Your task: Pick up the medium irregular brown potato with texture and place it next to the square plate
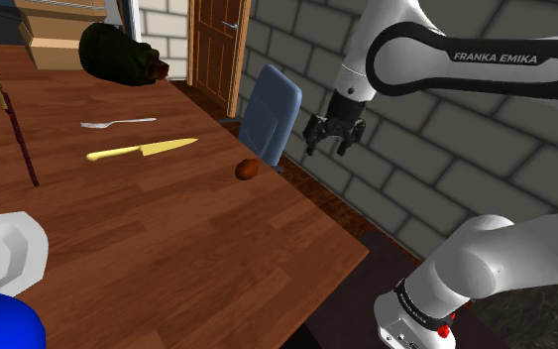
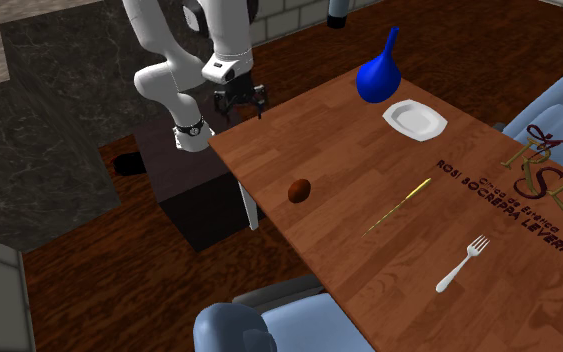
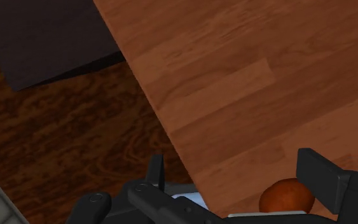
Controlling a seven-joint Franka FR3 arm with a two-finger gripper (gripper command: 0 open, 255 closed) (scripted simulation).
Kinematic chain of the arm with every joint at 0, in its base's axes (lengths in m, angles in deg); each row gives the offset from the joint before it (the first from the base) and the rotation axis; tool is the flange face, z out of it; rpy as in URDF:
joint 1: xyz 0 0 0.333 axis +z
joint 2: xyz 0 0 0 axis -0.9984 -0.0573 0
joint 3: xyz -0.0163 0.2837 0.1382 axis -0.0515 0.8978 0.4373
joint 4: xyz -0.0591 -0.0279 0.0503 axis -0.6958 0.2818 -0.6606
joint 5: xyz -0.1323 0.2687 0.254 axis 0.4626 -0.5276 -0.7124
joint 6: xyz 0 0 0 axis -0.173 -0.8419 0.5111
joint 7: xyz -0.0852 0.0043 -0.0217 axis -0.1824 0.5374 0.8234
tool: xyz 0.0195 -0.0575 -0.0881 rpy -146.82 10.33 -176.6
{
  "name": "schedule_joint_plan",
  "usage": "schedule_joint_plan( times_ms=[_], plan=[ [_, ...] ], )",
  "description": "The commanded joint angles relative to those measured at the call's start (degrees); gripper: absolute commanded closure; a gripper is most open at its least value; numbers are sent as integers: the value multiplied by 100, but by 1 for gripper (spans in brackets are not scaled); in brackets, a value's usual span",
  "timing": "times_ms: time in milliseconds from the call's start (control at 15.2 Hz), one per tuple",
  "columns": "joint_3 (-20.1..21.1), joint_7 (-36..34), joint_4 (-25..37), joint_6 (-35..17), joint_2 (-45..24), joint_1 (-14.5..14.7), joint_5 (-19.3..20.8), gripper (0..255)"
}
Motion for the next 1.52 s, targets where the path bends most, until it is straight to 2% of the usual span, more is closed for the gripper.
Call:
schedule_joint_plan(
  times_ms=[0, 396, 594, 792, 1122, 1452],
  plan=[
    [268, -465, -24, -412, -285, -55, -40, 0],
    [994, -1844, 334, -1451, -1486, -387, 265, 0],
    [1312, -2643, 645, -1872, -2184, -575, 666, 0],
    [1555, -3526, 1043, -2186, -2940, -722, 1251, 0],
    [1578, -5023, 1907, -2410, -4250, -637, 2428, 0],
    [1481, -5200, 1878, -2648, -4513, -572, 2663, 0]
  ],
)
